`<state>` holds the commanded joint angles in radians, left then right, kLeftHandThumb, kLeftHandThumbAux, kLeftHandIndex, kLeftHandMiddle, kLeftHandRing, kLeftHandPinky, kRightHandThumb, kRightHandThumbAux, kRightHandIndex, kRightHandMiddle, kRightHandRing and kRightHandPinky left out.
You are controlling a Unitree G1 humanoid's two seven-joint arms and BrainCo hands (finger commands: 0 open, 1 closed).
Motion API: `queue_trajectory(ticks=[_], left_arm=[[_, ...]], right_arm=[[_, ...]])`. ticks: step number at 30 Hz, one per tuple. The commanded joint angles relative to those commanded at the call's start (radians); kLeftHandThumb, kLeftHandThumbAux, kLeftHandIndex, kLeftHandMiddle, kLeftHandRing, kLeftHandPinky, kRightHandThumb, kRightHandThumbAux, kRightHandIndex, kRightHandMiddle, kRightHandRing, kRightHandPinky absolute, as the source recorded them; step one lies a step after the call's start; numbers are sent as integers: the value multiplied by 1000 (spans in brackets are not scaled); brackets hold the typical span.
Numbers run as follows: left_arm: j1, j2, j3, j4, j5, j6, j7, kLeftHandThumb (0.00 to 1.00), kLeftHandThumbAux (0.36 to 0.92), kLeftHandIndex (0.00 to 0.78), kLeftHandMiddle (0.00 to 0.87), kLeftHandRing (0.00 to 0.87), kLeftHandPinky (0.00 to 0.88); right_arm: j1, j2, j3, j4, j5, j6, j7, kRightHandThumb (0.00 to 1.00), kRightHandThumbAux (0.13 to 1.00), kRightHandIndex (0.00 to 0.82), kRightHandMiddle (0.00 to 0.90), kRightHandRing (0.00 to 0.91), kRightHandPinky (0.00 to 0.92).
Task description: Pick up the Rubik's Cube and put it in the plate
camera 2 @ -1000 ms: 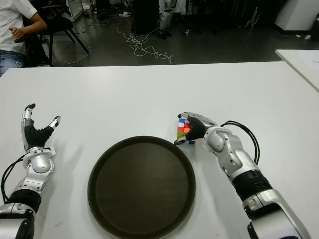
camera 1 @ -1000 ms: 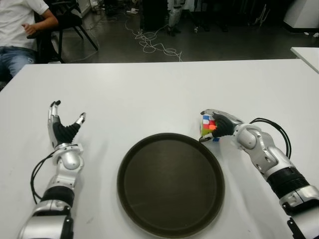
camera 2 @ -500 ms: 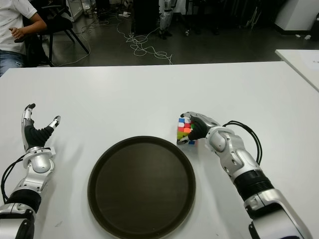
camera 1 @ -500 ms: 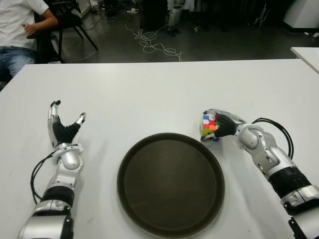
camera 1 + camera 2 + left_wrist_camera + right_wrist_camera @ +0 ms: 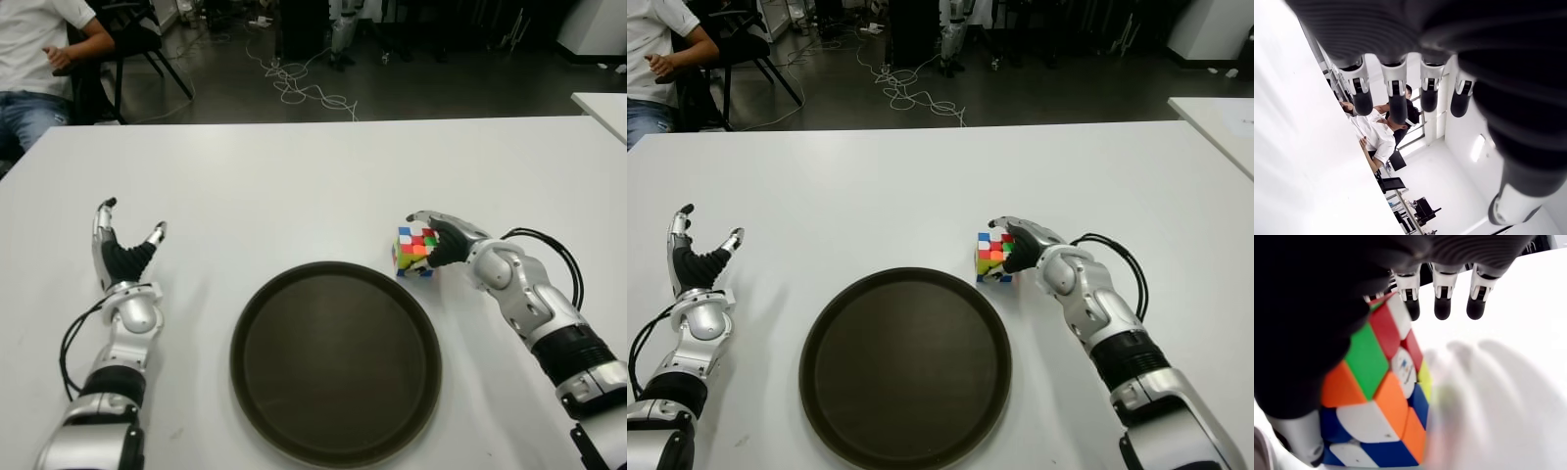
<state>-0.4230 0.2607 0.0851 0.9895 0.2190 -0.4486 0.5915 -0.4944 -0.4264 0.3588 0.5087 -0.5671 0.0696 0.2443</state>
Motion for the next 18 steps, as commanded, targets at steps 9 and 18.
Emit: queue_trajectory(ticks=[9, 18], left_arm=[[1, 3, -4, 1, 6, -4, 4, 0, 732, 38, 44, 31, 24], [2, 5, -8, 1, 12, -6, 7, 0, 718, 38, 49, 34, 24]], right_arm=[[-2, -3, 2, 2, -2, 12, 9, 0, 730, 0, 0, 0, 0], [-2, -7, 4, 5, -3, -11, 5, 0, 726, 0, 0, 0, 0]])
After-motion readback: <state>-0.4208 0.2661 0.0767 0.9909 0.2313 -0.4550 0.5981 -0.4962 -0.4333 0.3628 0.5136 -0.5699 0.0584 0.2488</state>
